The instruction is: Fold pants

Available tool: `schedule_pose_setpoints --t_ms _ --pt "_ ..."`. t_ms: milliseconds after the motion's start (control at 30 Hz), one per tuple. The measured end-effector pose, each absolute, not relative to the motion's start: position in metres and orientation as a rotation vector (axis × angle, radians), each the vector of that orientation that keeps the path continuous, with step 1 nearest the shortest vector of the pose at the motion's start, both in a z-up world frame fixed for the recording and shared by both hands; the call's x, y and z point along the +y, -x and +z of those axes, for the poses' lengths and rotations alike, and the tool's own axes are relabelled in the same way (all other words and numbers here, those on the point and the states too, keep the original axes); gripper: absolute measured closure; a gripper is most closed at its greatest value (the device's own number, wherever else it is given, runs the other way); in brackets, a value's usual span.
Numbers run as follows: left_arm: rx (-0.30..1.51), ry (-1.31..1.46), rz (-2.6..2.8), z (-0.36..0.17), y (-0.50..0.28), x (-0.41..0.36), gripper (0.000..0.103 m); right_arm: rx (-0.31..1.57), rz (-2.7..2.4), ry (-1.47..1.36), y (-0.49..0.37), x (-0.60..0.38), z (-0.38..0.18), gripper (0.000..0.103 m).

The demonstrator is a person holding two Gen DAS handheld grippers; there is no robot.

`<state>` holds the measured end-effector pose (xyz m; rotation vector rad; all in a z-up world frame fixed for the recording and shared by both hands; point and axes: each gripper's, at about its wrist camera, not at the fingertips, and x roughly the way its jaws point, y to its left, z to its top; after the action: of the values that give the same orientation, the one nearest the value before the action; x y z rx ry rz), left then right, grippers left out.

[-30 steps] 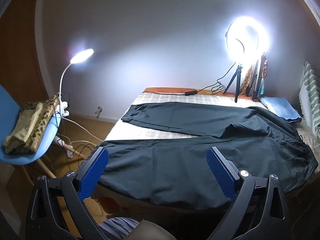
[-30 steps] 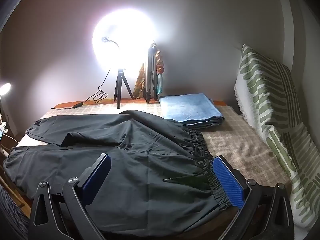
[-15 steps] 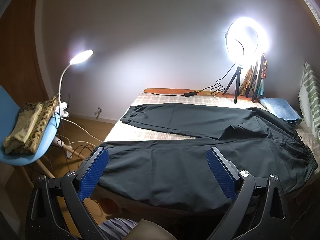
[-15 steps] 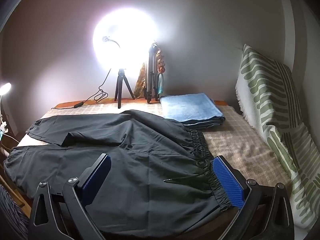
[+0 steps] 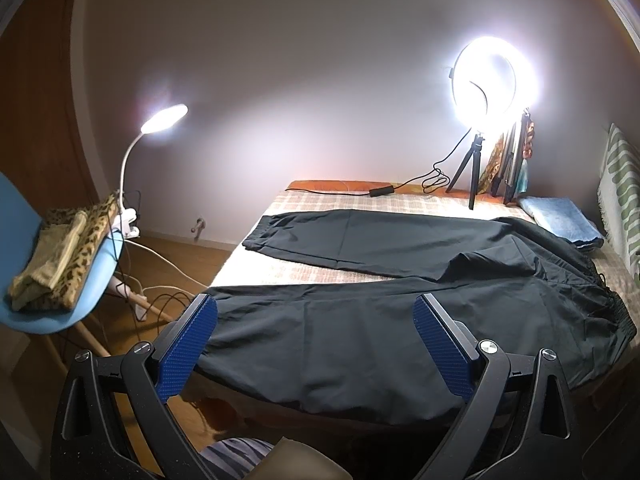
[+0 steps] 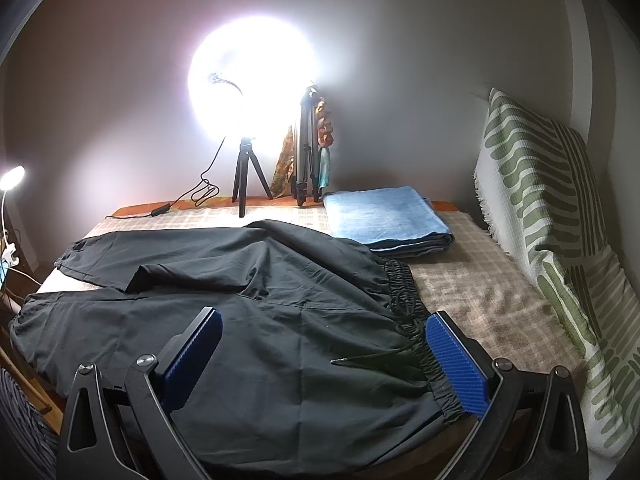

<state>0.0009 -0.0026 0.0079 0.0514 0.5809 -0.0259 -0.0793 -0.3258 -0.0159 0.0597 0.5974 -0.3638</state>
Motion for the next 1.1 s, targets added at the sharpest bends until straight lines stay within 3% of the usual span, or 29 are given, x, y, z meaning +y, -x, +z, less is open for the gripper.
schedule_pose_setpoints --t_ms 1100 --pt "0.568 -0.061 -0.032 0.0114 -0.0015 -0.0026 0.005 0.603 -0.344 -0.068 0.0734 -0.3204 -0.0143 0.000"
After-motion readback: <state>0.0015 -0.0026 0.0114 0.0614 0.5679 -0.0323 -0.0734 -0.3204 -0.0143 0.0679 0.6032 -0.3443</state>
